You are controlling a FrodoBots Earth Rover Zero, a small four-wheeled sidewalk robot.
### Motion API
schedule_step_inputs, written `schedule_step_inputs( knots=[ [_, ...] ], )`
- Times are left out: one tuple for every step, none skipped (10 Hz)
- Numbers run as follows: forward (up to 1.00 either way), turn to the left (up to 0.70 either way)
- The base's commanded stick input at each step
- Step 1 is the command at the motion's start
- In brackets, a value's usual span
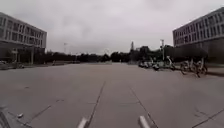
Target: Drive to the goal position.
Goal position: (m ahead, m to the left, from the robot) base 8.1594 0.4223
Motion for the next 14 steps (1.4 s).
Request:
schedule_step_inputs(
  knots=[
    [1.0, 0.0],
    [1.0, 0.0],
    [1.0, 0.0],
    [1.0, 0.0],
    [1.0, 0.0],
    [1.0, 0.0],
    [1.0, 0.0],
    [1.0, 0.0],
    [1.0, 0.0],
    [1.0, 0.0],
    [1.0, -0.04],
    [1.0, -0.3],
    [1.0, -0.04],
    [1.0, -0.34]
  ],
)
